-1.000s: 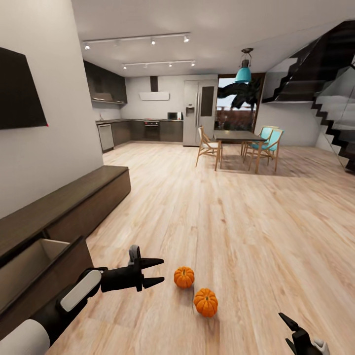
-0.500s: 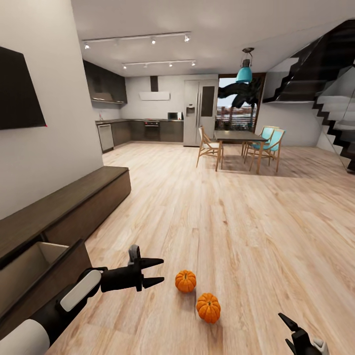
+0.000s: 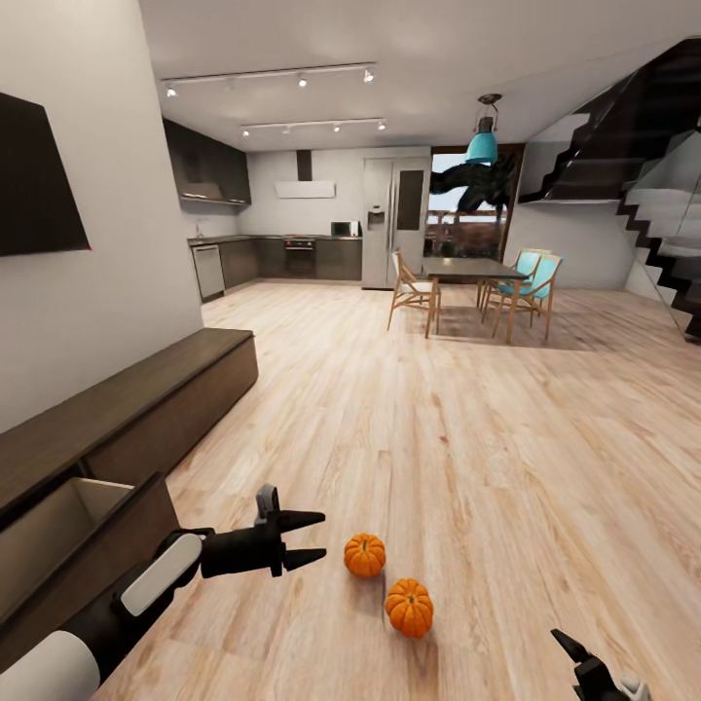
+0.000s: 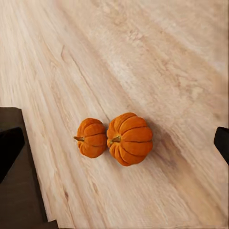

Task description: Place each of the two pumpkins and all three candles from the living room inside a cabinet in the living room (use any cabinet), then make sure every cabinet is closed, and position the cauldron so it is next to a table in the living room.

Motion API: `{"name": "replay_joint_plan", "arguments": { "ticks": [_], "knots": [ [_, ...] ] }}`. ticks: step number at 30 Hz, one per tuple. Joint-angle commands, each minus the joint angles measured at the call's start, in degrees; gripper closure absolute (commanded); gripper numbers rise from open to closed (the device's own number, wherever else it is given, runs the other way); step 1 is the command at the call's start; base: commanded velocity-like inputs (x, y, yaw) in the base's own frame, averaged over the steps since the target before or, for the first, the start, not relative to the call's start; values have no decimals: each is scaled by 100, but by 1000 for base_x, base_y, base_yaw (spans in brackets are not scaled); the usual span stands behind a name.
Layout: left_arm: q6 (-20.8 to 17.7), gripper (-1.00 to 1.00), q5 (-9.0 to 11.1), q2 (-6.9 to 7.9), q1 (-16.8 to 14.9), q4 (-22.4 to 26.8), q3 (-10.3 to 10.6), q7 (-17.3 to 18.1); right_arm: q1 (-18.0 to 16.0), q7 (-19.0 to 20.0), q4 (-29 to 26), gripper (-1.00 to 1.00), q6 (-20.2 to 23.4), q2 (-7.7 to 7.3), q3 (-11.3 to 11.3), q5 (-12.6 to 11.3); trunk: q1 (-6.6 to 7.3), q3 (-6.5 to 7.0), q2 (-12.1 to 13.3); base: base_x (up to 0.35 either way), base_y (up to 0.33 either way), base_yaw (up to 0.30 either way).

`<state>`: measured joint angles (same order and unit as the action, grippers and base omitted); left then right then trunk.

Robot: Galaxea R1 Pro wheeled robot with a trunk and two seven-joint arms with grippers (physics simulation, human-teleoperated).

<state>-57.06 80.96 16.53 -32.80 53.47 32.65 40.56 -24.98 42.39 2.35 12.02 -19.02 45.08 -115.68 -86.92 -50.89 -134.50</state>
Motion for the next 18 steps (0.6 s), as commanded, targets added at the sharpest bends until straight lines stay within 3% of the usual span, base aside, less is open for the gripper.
{"name": "replay_joint_plan", "arguments": {
  "ticks": [1, 3, 11, 13, 18],
  "knots": [
    [-9, -100, 7, 3, -7, -3, 25, 23, -7, -262, 5, -100, 40, 10, 40, -65, 1, -6, -3, 0, -103, 0],
    [-8, -100, 7, 0, -7, -7, 25, 22, -12, -841, -23, -100, 27, 18, 47, -59, 1, -6, -3, 0, -67, 0],
    [-7, -100, 5, 22, -7, 2, -19, 22, -212, -1639, -321, -100, 34, 27, 390, -57, 1, -6, -3, 0, -14, 0],
    [-7, -100, 1, 22, -7, 1, -21, 22, -506, -1852, -635, -100, 24, 29, 439, -52, 1, -6, -3, 0, 0, 0],
    [-7, -100, 5, 32, -7, -41, -30, 22, -1154, -2393, -831, -100, 11, 35, 489, -51, 1, -6, -3, 0, 0, 0]
  ]
}}
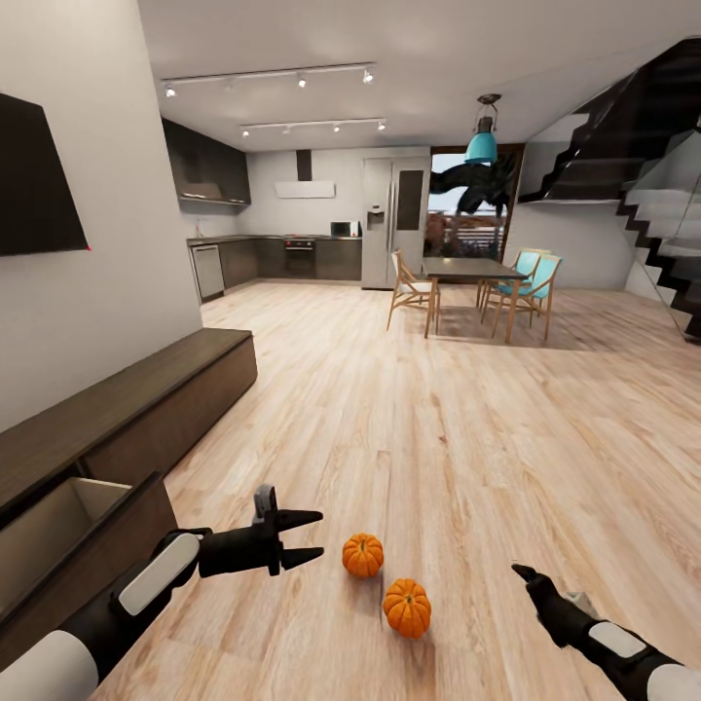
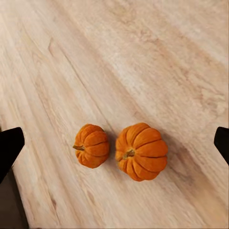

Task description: Place each of the two pumpkins and all three candles from the living room inside a cabinet in the living room (use any cabinet), then make sure every cabinet is closed, and position the cauldron so it is next to a table in the living room.

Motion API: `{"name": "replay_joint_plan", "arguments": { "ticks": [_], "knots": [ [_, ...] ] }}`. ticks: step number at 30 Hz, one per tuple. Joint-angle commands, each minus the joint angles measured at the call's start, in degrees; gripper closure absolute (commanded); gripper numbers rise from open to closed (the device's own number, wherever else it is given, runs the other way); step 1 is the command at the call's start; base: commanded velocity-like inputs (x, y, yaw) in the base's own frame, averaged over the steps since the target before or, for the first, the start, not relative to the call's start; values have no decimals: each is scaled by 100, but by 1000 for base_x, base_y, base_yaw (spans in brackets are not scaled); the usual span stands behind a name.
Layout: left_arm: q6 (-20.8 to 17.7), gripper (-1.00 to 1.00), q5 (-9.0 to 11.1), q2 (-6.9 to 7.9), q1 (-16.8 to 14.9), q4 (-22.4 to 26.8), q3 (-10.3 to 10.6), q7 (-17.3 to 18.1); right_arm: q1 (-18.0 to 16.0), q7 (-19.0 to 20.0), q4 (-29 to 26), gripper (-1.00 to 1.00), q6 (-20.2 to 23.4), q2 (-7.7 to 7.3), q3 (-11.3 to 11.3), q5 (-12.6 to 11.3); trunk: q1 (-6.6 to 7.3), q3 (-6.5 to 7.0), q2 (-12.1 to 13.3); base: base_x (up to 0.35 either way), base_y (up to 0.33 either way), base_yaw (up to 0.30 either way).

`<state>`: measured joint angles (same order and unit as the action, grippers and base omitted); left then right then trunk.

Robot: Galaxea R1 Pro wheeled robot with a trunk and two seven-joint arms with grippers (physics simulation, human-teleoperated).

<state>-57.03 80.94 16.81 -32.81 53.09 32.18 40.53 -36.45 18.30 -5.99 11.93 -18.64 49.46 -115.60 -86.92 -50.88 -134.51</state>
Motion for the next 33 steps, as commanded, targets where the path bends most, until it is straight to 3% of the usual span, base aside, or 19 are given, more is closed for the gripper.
{"name": "replay_joint_plan", "arguments": {
  "ticks": [1, 7, 9, 10, 12, 15, 18, 22, 30, 33],
  "knots": [
    [-9, -100, 6, 6, -6, -6, 14, 25, -78, -41, -11, -100, 6, 13, 65, -57, 1, -6, -3, 0, 0, 0],
    [-9, -100, 3, 15, -6, -16, 8, 25, -147, -157, 10, -100, -509, 119, 363, -15, 1, -6, -3, 0, 0, 0],
    [-9, -100, 6, 19, -6, -17, 7, 25, -150, -329, 10, -100, -586, 247, 438, 33, 1, -6, -3, 0, 0, 0],
    [-9, -100, 8, 48, -6, -17, 7, 25, -151, -542, 10, -100, -628, 446, 476, 103, 1, -6, -3, 0, 0, 0],
    [-9, -100, 10, 75, -6, -17, 7, 25, -151, -649, 18, -100, -650, 635, 492, 143, 1, -6, -3, 0, 0, 0],
    [-9, -100, 16, 95, -6, -17, 1, 25, -152, -688, -6, -100, -662, 757, 504, 173, 1, -6, -3, 0, 0, 0],
    [-9, -100, 17, 97, -6, -18, -1, 25, -152, -616, -13, -100, -676, 786, 520, 180, 1, -6, -3, 8, 0, 0],
    [-9, -100, 18, 101, -6, -18, -1, 25, -152, -109, 8, -100, -679, 785, 521, 190, 1, -6, -3, 11, 0, 0],
    [-9, -100, 11, 102, -6, -18, -2, 25, -130, 90, 63, -100, -720, 782, 514, 186, 1, -6, -3, 19, 76, 0],
    [-9, -100, 9, 96, -6, -17, 2, 25, -63, 114, 58, -100, -925, 789, 508, 175, 1, -6, -3, 5, 17, 0]
  ]
}}
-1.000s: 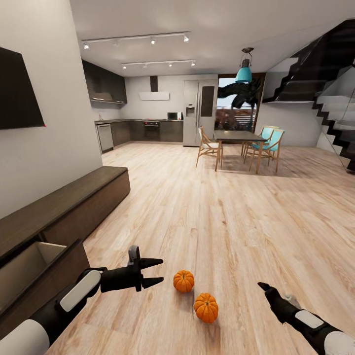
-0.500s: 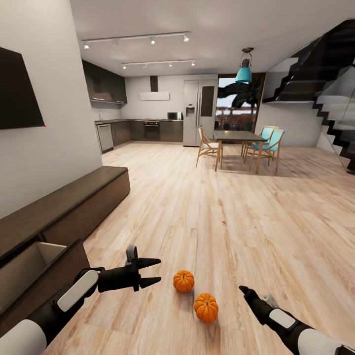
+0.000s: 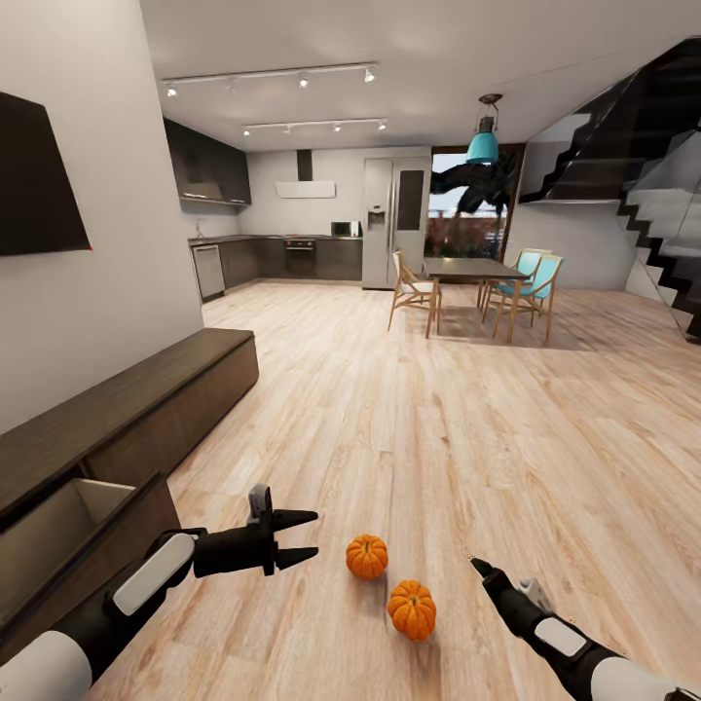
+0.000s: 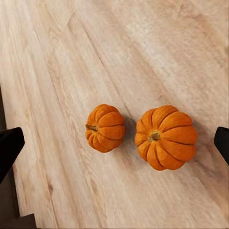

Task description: Place each of the two pumpkins and all three candles from the living room inside a cabinet in the living room (use any cabinet), then make sure every cabinet is closed, and position the cauldron so it is next to a table in the living room.

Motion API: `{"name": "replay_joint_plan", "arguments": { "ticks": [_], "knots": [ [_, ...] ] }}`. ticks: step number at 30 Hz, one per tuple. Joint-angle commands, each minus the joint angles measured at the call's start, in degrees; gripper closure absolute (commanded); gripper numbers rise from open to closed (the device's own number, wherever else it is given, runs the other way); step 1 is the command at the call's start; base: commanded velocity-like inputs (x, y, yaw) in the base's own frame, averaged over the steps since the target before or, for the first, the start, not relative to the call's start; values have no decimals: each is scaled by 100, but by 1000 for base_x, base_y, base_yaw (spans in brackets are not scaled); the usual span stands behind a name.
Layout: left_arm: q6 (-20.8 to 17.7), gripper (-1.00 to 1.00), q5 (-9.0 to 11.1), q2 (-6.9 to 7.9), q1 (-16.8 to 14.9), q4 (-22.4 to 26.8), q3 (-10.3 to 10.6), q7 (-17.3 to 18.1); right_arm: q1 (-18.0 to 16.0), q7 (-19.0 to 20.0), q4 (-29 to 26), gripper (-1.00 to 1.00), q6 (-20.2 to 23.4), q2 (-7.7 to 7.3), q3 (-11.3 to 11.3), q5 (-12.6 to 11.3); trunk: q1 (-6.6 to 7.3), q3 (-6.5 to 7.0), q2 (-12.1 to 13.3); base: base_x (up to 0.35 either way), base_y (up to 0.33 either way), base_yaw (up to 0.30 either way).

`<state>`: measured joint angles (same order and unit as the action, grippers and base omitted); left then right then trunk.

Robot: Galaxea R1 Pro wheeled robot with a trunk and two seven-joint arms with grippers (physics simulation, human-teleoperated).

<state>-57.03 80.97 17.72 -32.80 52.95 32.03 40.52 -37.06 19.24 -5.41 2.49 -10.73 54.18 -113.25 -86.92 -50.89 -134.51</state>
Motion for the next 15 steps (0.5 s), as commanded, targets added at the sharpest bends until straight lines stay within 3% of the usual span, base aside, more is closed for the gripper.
{"name": "replay_joint_plan", "arguments": {
  "ticks": [1, 7, 15],
  "knots": [
    [-9, -100, 7, 1, -7, -4, 21, 26, 41, 37, -4, -100, -46, -3, 35, -62, 1, -5, -3, 2, 6, 0],
    [-9, -100, 6, 3, -7, -4, 23, 26, 157, 350, 3, -100, -101, -6, 32, -67, 1, -5, -3, 71, 72, 0],
    [-9, -100, 14, 11, -7, -4, 17, 29, 164, 374, 30, -100, -83, -17, 24, -90, 1, -5, -3, 17, 17, 0]
  ]
}}
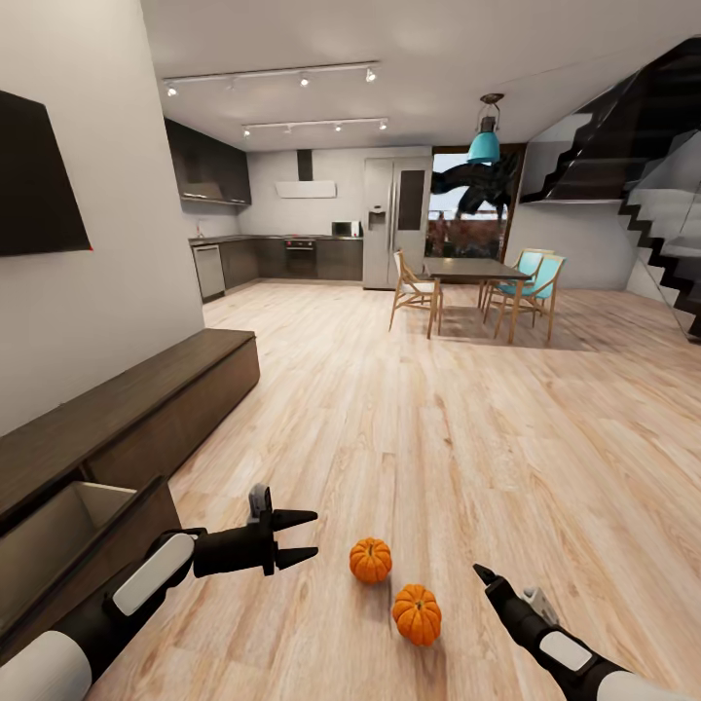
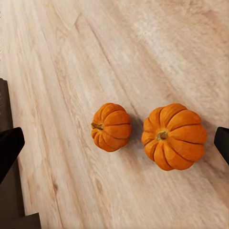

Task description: Place each of the two pumpkins and all three candles from the living room inside a cabinet in the living room (use any cabinet), then make sure every cabinet is closed, and position the cauldron so it is next to a table in the living room.

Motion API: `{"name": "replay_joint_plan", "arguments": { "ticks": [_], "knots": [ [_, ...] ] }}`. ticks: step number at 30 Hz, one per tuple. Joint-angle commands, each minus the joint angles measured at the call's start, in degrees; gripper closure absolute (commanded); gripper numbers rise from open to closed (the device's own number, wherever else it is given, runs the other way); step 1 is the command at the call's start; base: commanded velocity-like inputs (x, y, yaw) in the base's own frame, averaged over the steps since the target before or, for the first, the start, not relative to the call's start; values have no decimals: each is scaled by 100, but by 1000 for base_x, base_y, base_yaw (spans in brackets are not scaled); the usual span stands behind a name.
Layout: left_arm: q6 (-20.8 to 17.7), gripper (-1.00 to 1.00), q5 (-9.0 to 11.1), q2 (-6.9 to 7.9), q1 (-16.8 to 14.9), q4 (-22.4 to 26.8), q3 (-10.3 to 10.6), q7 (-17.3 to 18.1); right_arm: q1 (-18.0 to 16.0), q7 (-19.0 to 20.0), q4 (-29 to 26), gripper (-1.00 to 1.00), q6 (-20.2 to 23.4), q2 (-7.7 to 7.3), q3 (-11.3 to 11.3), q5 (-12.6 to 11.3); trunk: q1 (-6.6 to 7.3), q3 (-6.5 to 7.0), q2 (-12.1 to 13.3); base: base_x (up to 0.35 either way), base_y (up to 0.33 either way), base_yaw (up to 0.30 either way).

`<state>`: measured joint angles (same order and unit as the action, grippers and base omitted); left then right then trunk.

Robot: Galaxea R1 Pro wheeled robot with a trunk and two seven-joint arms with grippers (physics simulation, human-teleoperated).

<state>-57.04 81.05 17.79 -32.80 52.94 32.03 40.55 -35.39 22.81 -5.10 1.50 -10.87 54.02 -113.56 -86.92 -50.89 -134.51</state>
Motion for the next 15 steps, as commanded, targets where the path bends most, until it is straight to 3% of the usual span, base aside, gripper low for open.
{"name": "replay_joint_plan", "arguments": {
  "ticks": [1, 4, 15],
  "knots": [
    [-9, -100, 7, 5, -7, -3, 16, 28, -3, 19, 0, -100, 16, -3, 41, -60, 1, -6, -2, 1, 1, 0],
    [-9, -100, 6, 5, -7, -3, 14, 27, -2, 45, 0, -100, 15, -3, 40, -60, 1, -6, -2, 0, 0, 0],
    [-9, -100, 6, 6, -7, -3, 14, 30, 37, 74, 1, -100, 8, 4, 39, -54, -240, -203, -444, 0, 0, 0]
  ]
}}
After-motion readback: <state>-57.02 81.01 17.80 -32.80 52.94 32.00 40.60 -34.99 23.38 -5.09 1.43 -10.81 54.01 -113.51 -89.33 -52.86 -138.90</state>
